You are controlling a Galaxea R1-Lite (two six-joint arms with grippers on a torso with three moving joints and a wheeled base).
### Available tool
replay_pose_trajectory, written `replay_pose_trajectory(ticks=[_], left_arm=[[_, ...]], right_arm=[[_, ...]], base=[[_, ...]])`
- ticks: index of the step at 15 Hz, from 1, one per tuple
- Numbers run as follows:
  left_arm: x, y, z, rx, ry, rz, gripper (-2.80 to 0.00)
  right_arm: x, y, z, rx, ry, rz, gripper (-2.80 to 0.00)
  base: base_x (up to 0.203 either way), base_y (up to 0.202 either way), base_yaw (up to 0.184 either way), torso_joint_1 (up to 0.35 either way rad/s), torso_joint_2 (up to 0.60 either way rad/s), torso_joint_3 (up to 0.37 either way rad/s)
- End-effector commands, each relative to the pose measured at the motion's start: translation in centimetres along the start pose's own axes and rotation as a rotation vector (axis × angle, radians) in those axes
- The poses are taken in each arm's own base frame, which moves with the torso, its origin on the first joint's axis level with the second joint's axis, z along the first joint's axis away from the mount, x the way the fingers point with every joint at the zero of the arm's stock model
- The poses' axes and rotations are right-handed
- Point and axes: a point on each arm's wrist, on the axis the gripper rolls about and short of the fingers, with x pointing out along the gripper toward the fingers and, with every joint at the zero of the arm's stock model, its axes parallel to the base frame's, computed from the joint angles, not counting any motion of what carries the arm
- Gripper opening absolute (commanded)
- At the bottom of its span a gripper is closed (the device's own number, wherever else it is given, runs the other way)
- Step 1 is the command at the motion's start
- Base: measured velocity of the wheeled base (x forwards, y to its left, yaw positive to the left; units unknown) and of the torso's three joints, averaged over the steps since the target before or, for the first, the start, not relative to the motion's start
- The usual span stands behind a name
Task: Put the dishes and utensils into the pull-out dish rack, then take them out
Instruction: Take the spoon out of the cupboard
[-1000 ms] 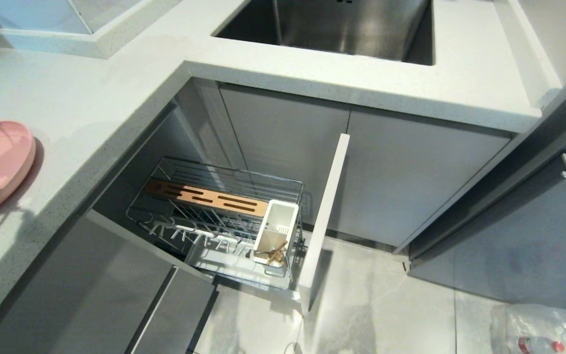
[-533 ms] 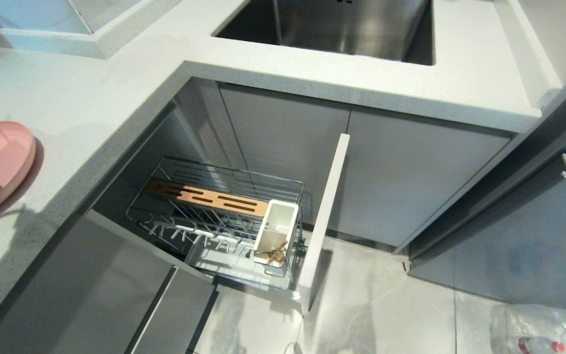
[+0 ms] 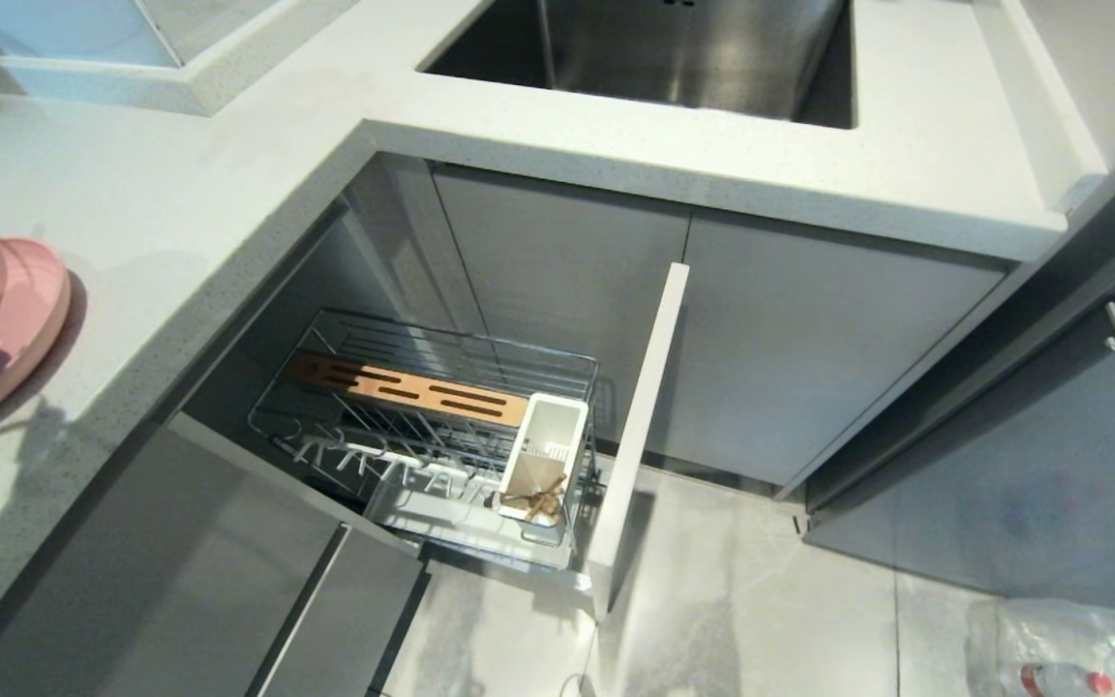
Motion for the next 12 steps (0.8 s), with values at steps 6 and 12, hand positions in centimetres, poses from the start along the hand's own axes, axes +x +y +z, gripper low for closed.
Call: replay_pose_trajectory(ticks=[6,12], left_arm=[[0.6,0.9,-0.6,0.003,0.012,0.026,-2.80],[0.6,1.6,-1.1,0.011,0.048,0.029,-2.80]], right_arm=[[0.0,0.0,0.0,0.000,0.000,0.001,-2.80],[0.0,0.0,0.0,0.000,0.000,0.000,-2.80]], base=[[0.000,0.000,0.000,0.000,0.00,0.000],[0.000,0.000,0.000,0.000,0.00,0.000]])
